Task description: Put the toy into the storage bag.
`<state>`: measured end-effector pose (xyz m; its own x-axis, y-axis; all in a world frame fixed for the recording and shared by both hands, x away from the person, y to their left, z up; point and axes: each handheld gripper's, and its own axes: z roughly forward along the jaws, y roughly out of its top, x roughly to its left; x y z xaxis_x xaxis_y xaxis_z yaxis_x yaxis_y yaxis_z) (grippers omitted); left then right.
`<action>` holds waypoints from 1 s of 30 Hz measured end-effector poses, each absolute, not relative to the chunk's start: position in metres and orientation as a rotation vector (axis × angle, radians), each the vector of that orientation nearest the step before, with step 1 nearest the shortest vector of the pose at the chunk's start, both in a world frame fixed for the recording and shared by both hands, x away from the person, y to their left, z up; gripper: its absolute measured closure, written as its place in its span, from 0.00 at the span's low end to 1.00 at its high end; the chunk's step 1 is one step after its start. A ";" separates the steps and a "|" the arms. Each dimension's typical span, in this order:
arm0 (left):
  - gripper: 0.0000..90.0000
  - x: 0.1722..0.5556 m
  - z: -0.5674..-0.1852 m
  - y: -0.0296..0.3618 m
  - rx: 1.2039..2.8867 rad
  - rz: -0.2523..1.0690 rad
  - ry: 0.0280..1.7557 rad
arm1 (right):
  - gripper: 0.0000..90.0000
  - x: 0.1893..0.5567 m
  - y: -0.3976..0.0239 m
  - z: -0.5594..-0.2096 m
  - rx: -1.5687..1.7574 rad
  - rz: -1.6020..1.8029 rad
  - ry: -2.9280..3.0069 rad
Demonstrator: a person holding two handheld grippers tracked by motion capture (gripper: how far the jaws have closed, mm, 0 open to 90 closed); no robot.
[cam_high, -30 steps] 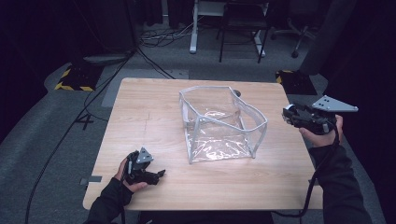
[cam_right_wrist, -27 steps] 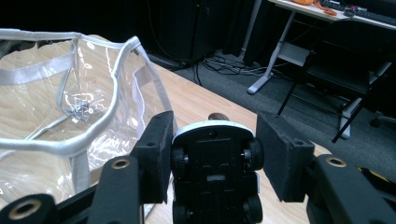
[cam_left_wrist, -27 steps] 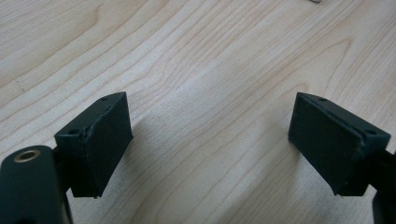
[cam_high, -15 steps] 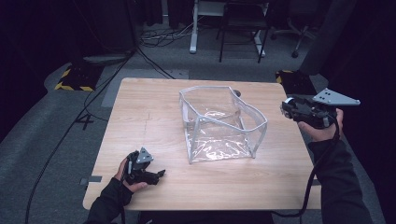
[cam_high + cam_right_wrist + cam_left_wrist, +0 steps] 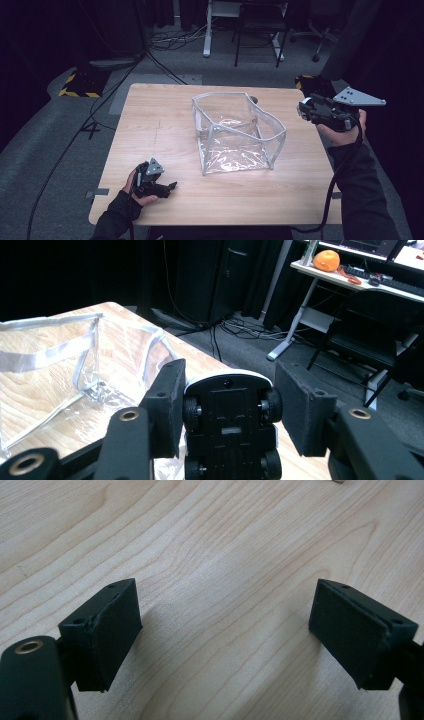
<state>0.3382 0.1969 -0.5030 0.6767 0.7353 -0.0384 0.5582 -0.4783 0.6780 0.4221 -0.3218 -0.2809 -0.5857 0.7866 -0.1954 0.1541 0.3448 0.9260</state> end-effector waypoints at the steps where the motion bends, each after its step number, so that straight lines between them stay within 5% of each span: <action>1: 0.15 0.338 -0.503 0.197 2.212 0.341 0.989 | 0.54 0.422 -0.320 -0.280 0.819 1.261 1.962; 30: 0.15 0.338 -0.503 0.197 2.212 0.336 0.992 | 0.54 0.426 -0.267 -0.261 0.703 1.300 2.017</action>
